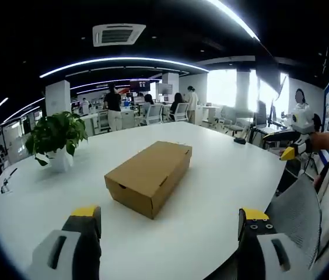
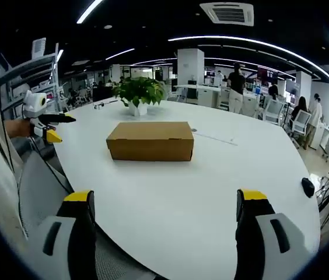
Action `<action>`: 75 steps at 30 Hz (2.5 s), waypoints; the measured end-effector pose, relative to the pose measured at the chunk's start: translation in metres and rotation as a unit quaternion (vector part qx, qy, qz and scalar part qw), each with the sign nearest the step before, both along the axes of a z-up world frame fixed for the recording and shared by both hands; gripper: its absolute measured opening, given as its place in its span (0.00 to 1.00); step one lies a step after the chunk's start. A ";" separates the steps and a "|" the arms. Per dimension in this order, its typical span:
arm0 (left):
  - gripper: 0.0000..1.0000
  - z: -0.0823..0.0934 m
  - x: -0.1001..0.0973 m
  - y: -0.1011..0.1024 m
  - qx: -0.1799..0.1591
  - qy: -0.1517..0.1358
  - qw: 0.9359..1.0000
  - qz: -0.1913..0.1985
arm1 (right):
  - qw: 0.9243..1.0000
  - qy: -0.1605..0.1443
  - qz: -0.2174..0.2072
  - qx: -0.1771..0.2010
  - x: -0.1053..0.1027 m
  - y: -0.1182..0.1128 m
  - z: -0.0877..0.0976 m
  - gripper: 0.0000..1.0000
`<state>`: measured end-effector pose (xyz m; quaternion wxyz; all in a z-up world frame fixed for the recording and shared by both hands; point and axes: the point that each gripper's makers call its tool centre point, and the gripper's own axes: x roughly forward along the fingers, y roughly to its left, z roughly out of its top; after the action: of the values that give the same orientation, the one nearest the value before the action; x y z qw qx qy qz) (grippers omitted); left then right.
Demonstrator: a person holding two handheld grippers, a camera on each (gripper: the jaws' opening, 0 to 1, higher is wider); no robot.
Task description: Operate the shoe box by opening the lid, removing the specified soft item, and placing it in the target area until the item is outside and the box remains undamaged.
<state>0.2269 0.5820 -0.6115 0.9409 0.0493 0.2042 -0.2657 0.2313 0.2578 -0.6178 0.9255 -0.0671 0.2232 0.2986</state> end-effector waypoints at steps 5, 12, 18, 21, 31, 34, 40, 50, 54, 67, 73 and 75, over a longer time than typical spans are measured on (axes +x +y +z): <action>1.00 -0.001 -0.001 -0.001 0.001 0.001 1.000 0.000 | 1.000 0.002 0.001 -0.001 0.000 -0.001 -0.001 0.96; 1.00 0.000 0.000 -0.001 0.000 0.001 1.000 0.001 | 1.000 0.002 0.004 -0.002 0.000 -0.001 -0.001 0.96; 1.00 0.000 0.001 -0.002 0.001 0.002 1.000 -0.002 | 1.000 0.001 0.009 -0.004 0.001 0.000 0.000 0.96; 1.00 0.001 0.000 -0.001 0.001 0.002 1.000 -0.001 | 1.000 0.001 0.009 -0.003 0.001 0.000 0.000 0.96; 1.00 0.000 0.000 0.001 0.005 0.004 1.000 -0.003 | 1.000 0.003 0.014 -0.006 0.002 0.002 -0.001 0.96; 1.00 0.000 0.001 0.000 0.008 0.006 1.000 -0.003 | 1.000 0.004 0.018 -0.008 0.002 0.004 -0.001 0.96; 1.00 -0.003 0.001 -0.001 0.010 0.009 1.000 -0.004 | 1.000 0.005 0.020 -0.012 0.001 0.003 -0.003 0.96; 0.99 -0.004 0.001 -0.002 0.007 0.010 1.000 -0.003 | 1.000 0.007 0.021 -0.014 0.001 0.002 -0.004 0.96; 0.99 -0.004 0.001 -0.002 0.006 0.009 1.000 -0.002 | 1.000 0.010 0.024 -0.015 0.001 0.002 -0.004 0.96; 0.98 -0.006 0.000 -0.007 0.003 0.013 1.000 0.000 | 0.999 0.013 0.029 -0.018 0.001 0.001 -0.005 0.96; 0.98 -0.006 0.001 -0.007 0.003 0.014 1.000 0.001 | 0.999 0.013 0.030 -0.020 0.003 -0.001 -0.005 0.96; 0.97 -0.007 0.002 -0.007 0.005 0.014 1.000 0.002 | 0.999 0.014 0.031 -0.021 0.003 -0.001 -0.005 0.96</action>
<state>0.2293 0.5748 -0.6181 0.9382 0.0496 0.2184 -0.2639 0.2347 0.2569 -0.6230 0.9110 -0.0890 0.2397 0.3236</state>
